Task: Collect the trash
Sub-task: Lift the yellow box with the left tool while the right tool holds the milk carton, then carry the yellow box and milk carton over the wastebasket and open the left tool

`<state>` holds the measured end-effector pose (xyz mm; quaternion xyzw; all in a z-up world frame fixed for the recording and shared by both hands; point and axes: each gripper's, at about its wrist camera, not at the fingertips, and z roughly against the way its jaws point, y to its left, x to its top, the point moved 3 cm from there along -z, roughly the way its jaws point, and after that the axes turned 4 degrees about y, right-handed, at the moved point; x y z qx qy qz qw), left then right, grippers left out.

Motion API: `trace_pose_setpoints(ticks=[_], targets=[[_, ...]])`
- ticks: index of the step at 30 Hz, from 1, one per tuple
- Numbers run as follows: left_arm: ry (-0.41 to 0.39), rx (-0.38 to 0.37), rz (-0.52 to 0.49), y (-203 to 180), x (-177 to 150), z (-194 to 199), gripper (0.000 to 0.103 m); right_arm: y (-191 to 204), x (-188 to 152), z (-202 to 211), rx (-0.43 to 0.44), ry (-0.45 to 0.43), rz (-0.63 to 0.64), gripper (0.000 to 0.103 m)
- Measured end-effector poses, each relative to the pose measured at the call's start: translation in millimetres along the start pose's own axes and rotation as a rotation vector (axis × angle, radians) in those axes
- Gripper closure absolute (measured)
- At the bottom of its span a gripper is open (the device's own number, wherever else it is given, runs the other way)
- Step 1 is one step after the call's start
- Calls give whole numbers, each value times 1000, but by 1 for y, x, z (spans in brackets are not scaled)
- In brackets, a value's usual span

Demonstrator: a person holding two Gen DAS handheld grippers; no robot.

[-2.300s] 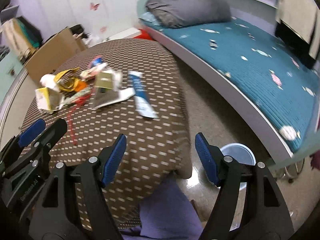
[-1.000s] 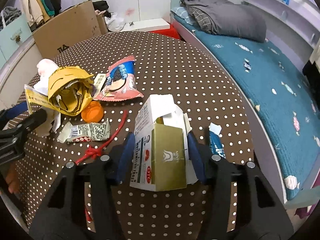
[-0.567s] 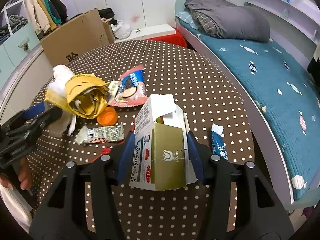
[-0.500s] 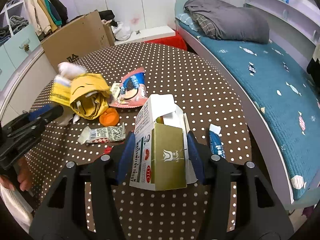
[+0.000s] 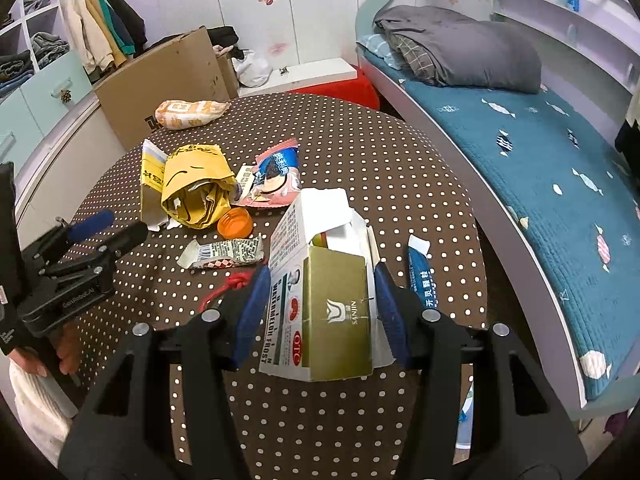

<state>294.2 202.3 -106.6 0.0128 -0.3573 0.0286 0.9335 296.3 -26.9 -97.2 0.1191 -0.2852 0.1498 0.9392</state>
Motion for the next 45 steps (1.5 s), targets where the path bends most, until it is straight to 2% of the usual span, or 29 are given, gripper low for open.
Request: trace_pose_setpoints(ticks=[2, 6, 7, 8, 9, 10, 11, 13, 15, 21, 28, 35, 45], targets=[[4, 42, -9, -2, 6, -5, 32, -2, 2, -2, 4, 1, -3, 51], [33, 226, -29, 3, 13, -29, 32, -5, 4, -7, 4, 6, -5, 51], [35, 252, -24, 5, 14, -32, 32, -5, 5, -8, 3, 7, -6, 51], [44, 257, -15, 7, 16, -35, 39, -6, 5, -9, 0, 9, -9, 51], [49, 231, 1, 10, 19, -37, 50, -6, 4, -10, 0, 10, -10, 51], [53, 198, 5, 11, 19, -37, 83, -6, 4, -10, 1, 11, -12, 51], [61, 196, 5, 11, 18, -37, 93, -7, 4, -10, 2, 11, -16, 51], [45, 184, 28, 13, 14, -30, 100, -7, 2, -6, 6, 6, -19, 51], [24, 154, 51, 15, 10, -18, 100, -8, 0, -1, 5, -1, -19, 51], [-68, 137, 97, 16, -1, 26, 101, -10, -7, 20, 3, -29, -29, 51], [-110, 101, 93, -1, -8, 53, 101, -17, -21, 51, -11, -71, -40, 51], [-117, 45, 53, -36, -10, 60, 101, -35, -35, 73, -31, -89, -65, 51], [-119, -56, -58, -114, -17, 59, 100, -80, -62, 97, -82, -105, -158, 51]])
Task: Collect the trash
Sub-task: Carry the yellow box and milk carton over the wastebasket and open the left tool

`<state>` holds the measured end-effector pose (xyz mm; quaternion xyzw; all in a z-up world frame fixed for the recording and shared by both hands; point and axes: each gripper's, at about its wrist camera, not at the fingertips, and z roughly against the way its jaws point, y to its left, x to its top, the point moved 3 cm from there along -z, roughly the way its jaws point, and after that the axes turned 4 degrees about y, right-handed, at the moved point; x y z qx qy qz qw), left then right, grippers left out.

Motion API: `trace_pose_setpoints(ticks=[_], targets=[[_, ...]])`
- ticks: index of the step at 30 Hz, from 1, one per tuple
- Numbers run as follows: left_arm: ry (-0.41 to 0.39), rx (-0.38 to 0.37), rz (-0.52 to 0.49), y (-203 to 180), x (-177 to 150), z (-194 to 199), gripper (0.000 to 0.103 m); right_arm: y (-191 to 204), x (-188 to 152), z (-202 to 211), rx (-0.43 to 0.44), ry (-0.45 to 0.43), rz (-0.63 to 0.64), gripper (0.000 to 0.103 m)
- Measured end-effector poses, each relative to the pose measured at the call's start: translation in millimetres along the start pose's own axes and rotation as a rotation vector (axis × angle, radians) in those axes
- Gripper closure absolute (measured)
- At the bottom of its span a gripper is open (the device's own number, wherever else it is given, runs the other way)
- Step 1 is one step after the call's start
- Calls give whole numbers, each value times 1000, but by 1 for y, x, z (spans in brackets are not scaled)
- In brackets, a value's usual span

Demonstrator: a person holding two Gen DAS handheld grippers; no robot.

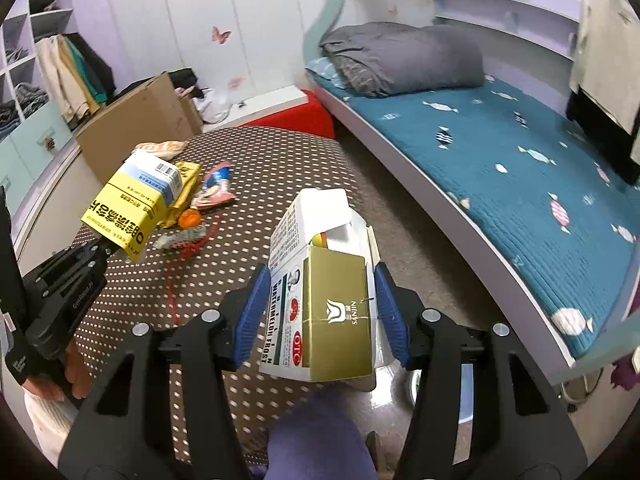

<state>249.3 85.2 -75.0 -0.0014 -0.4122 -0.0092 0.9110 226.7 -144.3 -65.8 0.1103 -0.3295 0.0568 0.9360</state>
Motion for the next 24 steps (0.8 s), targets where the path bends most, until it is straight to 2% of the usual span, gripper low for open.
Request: trace_pose_setpoints(ticks=[10, 24], targets=[[6, -114, -117, -84, -9, -3, 100, -53, -24, 18, -55, -4, -92, 51], [54, -244, -300, -203, -33, -16, 100, -139, -66, 35, -137, 14, -258, 51]])
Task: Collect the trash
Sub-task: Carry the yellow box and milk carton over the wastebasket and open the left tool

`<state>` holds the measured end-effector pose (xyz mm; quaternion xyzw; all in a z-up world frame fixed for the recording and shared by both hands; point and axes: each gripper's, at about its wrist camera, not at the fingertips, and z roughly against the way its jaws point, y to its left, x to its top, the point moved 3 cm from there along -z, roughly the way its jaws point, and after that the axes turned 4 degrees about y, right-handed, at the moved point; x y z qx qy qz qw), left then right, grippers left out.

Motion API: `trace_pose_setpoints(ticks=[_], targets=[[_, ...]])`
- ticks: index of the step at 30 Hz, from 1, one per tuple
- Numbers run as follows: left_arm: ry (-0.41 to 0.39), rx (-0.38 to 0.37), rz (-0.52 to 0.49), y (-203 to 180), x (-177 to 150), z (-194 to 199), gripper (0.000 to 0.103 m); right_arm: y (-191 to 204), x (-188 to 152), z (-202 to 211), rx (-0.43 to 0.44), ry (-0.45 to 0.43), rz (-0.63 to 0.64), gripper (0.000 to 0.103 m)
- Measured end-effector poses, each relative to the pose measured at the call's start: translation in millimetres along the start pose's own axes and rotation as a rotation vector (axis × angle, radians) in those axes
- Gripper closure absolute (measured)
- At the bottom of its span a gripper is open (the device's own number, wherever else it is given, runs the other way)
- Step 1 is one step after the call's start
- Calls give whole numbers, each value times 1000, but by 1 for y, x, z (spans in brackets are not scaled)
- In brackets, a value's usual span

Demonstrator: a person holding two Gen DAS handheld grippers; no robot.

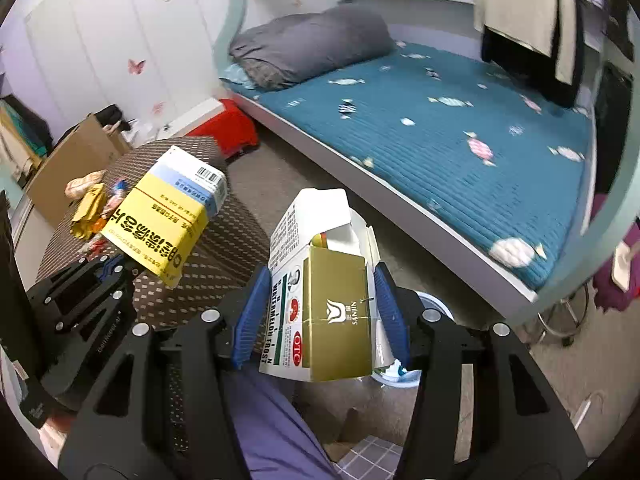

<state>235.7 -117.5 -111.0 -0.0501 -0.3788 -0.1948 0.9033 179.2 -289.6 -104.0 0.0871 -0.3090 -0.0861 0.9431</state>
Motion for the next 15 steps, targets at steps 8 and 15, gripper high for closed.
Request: trace_pose_setpoints(ticks=[8, 15], targets=[[63, -75, -85, -60, -5, -33, 100, -47, -22, -18, -56, 57, -107, 51], [147, -118, -157, -102, -19, -68, 100, -90, -46, -36, -122, 108, -202, 51]])
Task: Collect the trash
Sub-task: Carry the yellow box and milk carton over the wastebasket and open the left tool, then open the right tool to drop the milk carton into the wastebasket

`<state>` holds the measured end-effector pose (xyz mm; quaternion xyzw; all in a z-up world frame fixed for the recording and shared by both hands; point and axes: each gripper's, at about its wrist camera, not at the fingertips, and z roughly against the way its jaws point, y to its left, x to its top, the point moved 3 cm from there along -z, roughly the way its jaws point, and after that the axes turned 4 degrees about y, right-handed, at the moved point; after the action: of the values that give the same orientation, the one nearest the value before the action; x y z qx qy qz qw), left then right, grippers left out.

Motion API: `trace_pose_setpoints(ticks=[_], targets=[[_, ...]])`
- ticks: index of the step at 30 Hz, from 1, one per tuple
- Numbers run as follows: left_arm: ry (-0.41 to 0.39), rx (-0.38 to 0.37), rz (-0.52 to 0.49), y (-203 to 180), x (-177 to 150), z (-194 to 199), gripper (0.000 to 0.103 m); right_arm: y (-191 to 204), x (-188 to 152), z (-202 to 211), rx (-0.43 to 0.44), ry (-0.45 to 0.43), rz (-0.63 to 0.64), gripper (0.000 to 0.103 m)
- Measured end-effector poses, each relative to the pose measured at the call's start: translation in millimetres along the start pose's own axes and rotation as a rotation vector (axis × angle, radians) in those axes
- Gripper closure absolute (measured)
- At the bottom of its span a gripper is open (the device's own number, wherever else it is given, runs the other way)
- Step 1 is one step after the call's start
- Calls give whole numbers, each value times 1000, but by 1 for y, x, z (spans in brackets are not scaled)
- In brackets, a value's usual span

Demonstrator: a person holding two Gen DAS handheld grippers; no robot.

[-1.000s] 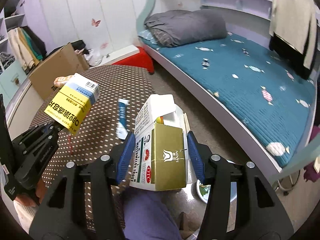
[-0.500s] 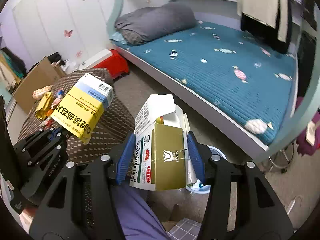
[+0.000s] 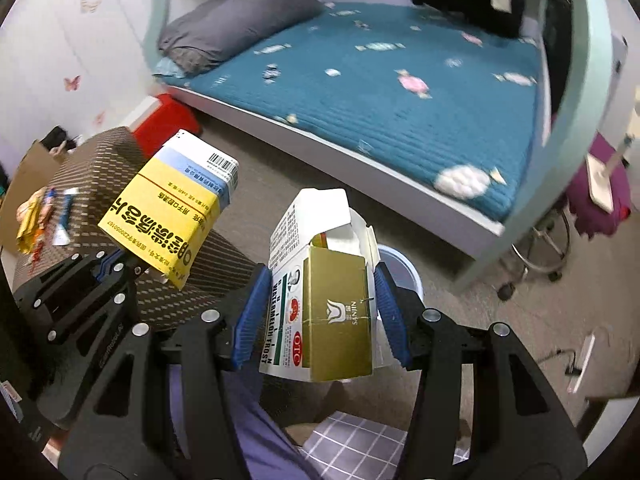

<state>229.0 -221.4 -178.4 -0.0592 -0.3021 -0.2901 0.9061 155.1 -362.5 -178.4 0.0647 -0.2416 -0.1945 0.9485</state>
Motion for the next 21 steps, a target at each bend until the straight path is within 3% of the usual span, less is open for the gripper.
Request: trace_pose_setpoints(ticks=[8, 13, 15, 16, 17, 21], targets=[[137, -33, -87, -38, -20, -53, 100, -54, -19, -31, -74, 69, -119, 51], [174, -23, -124, -55, -21, -75, 97, -81, -26, -43, -91, 102, -185, 51], [163, -2, -121, -58, -16, -79, 88, -88, -27, -45, -96, 107, -207, 51], [157, 6, -120, -61, -13, -80, 64, -92, -28, -46, -97, 110, -216, 51], [146, 10, -115, -62, -10, -80, 46, -94, -28, -47, -98, 111, -220, 51], [124, 8, -88, -56, -4, -80, 45, -93, -26, -53, -98, 122, -213, 51]])
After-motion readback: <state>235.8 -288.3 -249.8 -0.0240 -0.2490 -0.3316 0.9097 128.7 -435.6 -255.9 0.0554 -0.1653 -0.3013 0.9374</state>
